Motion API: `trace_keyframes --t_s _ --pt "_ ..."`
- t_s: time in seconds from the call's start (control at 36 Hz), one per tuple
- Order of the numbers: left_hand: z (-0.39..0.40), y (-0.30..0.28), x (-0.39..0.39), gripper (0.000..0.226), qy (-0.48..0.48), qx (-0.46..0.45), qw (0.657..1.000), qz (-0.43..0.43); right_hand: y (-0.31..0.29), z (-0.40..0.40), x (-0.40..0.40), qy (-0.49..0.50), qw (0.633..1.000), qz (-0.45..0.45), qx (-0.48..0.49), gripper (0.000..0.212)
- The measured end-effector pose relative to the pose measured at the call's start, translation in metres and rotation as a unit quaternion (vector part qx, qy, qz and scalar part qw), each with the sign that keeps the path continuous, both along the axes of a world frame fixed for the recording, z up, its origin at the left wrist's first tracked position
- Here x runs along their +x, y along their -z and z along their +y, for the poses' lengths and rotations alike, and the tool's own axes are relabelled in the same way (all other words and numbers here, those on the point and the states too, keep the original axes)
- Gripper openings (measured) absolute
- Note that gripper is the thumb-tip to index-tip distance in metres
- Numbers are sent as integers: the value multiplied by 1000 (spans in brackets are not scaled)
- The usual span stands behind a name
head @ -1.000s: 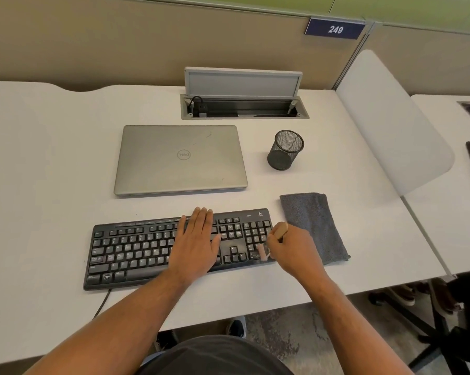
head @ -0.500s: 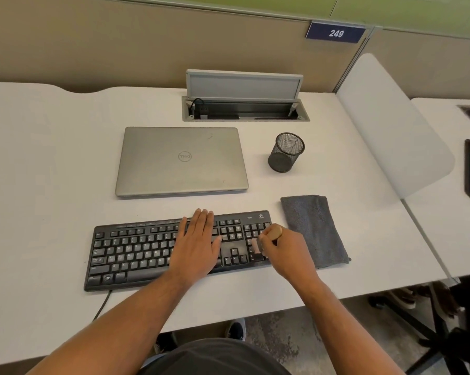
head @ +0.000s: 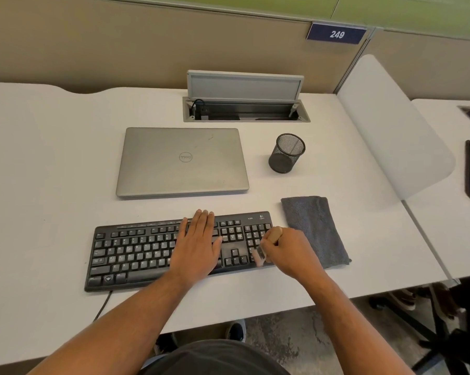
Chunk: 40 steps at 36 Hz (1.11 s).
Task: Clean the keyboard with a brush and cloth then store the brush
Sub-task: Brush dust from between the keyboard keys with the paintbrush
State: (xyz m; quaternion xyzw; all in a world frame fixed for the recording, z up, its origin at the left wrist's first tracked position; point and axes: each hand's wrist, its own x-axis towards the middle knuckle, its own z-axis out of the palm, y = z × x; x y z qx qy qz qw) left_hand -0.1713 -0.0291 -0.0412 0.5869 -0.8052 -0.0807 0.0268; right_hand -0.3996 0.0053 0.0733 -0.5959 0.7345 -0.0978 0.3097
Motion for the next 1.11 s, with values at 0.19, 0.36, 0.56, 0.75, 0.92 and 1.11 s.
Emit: trace_keyframes --t_s 0.19,0.36,0.56,0.75,0.92,1.11 --pt "0 -1 -1 76 0 8 1000 -5 -1 -1 0 -93 993 -72 -4 8" --pt "0 -4 -1 76 1 9 1000 -6 -4 -8 -15 -155 988 -13 2 8" --pt "0 -3 -1 74 1 11 1000 -1 -9 -10 -18 -159 987 13 -7 7" --pt "-1 -3 -1 75 1 16 1000 -8 0 -6 -11 -147 989 -18 -11 10" --pt "0 -3 -1 73 1 12 1000 -7 -4 -7 -18 -103 994 42 5 21" --pt "0 -3 -1 73 -2 8 1000 -2 7 14 1 24 998 -8 -65 41"
